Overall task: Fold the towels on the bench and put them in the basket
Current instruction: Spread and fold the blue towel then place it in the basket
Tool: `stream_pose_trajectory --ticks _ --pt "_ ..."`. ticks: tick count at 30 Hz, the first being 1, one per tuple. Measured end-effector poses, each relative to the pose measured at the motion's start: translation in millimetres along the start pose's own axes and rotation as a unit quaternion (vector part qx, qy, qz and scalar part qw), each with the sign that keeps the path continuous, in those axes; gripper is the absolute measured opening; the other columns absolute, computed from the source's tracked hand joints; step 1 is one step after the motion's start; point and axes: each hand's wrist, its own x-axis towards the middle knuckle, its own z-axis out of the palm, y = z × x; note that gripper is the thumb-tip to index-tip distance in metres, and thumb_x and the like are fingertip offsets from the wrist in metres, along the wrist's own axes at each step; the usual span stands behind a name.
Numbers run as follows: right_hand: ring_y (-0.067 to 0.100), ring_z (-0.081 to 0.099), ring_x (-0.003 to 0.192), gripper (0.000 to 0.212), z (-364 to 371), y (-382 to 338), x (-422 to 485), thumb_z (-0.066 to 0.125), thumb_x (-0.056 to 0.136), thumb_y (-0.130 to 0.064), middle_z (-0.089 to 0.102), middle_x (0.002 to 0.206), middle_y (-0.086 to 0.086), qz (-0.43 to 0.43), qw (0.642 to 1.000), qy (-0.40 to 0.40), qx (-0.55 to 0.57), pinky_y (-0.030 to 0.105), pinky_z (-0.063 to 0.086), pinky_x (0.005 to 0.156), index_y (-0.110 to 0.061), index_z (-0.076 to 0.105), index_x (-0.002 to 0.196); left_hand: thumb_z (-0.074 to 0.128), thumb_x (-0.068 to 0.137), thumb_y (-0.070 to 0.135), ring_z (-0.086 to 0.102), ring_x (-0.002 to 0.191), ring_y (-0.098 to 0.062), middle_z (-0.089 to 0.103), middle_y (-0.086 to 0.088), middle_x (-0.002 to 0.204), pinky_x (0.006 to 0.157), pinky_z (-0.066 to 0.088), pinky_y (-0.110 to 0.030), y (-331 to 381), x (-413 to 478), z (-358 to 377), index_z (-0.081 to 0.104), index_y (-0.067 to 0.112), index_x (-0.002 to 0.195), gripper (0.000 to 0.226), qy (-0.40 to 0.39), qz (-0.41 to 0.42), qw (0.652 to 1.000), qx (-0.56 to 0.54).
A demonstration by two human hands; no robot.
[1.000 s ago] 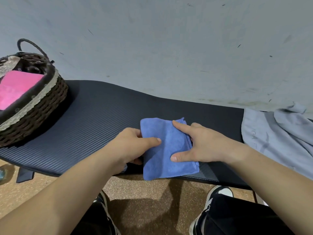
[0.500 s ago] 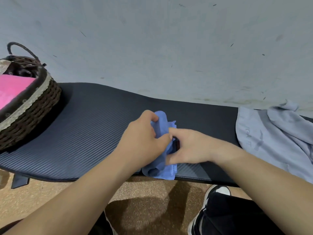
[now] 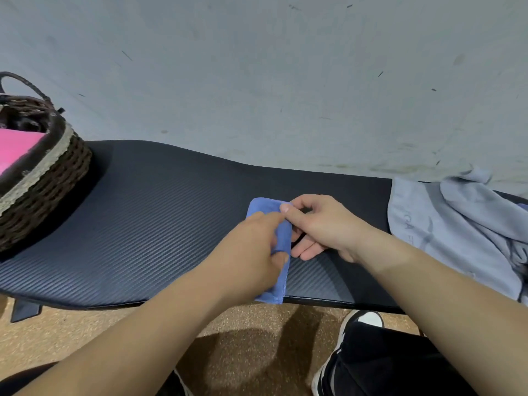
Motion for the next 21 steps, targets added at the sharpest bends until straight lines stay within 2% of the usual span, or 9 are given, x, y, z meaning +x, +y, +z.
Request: stream_pose_trajectory --ticks 1,3,5,7,11,13,17,19,21 --pt "0.033 0.078 0.071 0.029 1.0 -0.3 0.5 0.061 0.101 -0.047 0.075 0.085 0.015 0.002 1.000 0.005 -0.001 0.040 0.065 0.065 -0.021 0.067 0.109 0.074 0.090 0.037 0.054 0.088 -0.006 0.050 0.014 0.101 0.076 0.046 -0.026 -4.2 -1.7 -6.4 0.050 0.029 0.135 0.051 0.015 -0.017 1.000 -0.013" --pt "0.033 0.078 0.071 0.027 2.7 -0.3 2.1 0.060 0.102 -0.044 0.075 0.088 0.018 0.006 1.000 0.012 -0.003 0.039 0.066 0.064 -0.018 0.066 0.109 0.081 0.078 0.054 0.056 0.094 -0.008 0.048 0.014 0.109 0.079 0.048 -0.029 -13.6 -6.0 -17.0 0.044 0.032 0.136 0.072 0.034 -0.071 0.997 0.006" --pt "0.033 0.078 0.071 0.027 4.9 -0.9 3.0 0.060 0.103 -0.041 0.076 0.089 0.020 0.010 1.000 0.013 0.002 0.042 0.066 0.067 -0.015 0.065 0.109 0.080 0.069 0.068 0.059 0.093 -0.010 0.053 0.012 0.110 0.078 0.054 -0.034 -19.5 -7.9 -19.5 0.047 0.030 0.124 0.074 0.012 -0.124 0.991 0.047" --pt "0.029 0.078 0.069 0.025 6.6 -2.0 2.4 0.058 0.104 -0.038 0.076 0.088 0.018 0.013 1.000 0.016 0.006 0.042 0.066 0.069 -0.014 0.064 0.110 0.076 0.068 0.073 0.059 0.084 -0.008 0.060 0.010 0.099 0.069 0.052 -0.032 -23.1 -6.3 -13.3 0.050 0.027 0.106 0.065 -0.032 -0.154 0.987 0.026" --pt "0.029 0.078 0.071 0.027 6.3 -2.3 -1.6 0.056 0.106 -0.035 0.075 0.085 0.015 0.028 0.999 0.008 0.034 0.045 0.066 0.073 -0.010 0.064 0.110 0.086 0.069 0.055 0.063 0.081 -0.008 0.066 0.010 0.093 0.064 0.047 -0.027 -26.4 -0.7 -18.2 0.058 0.029 0.098 0.048 -0.054 -0.159 0.976 -0.138" --pt "0.033 0.079 0.080 0.030 5.8 0.0 -1.9 0.056 0.105 -0.037 0.074 0.095 0.017 0.041 0.997 -0.011 0.062 0.048 0.066 0.077 -0.009 0.064 0.111 0.090 0.069 0.043 0.066 0.080 -0.009 0.069 0.009 0.092 0.066 0.053 -0.031 -29.5 -0.2 -31.3 0.064 0.030 0.096 0.040 -0.038 -0.153 0.971 -0.181" --pt "0.026 0.074 0.105 0.033 2.9 -4.3 -1.8 0.066 0.099 -0.041 0.072 0.124 0.009 0.008 0.989 -0.069 0.128 0.044 0.062 0.090 -0.017 0.067 0.122 0.093 0.070 0.023 0.072 0.090 -0.022 0.074 -0.002 0.099 0.087 0.060 -0.046 -39.6 -5.6 -56.4 0.071 0.029 0.098 0.037 -0.019 -0.122 0.954 -0.274" --pt "0.022 0.069 0.120 0.044 2.6 -13.2 -4.3 0.074 0.092 -0.041 0.072 0.130 0.005 -0.022 0.977 -0.111 0.179 0.045 0.055 0.101 -0.020 0.067 0.130 0.092 0.072 0.017 0.074 0.097 -0.023 0.076 -0.001 0.101 0.088 0.061 -0.044 -44.7 -14.1 -70.1 0.074 0.031 0.102 0.037 -0.026 -0.098 0.948 -0.302" --pt "0.028 0.065 0.127 0.050 4.8 -21.1 -8.8 0.074 0.089 -0.037 0.070 0.133 0.012 -0.039 0.964 -0.159 0.209 0.049 0.050 0.108 -0.013 0.067 0.133 0.091 0.075 0.014 0.075 0.099 -0.018 0.078 0.003 0.104 0.087 0.062 -0.037 -49.6 -25.6 -83.3 0.076 0.030 0.107 0.040 -0.040 -0.068 0.945 -0.318"
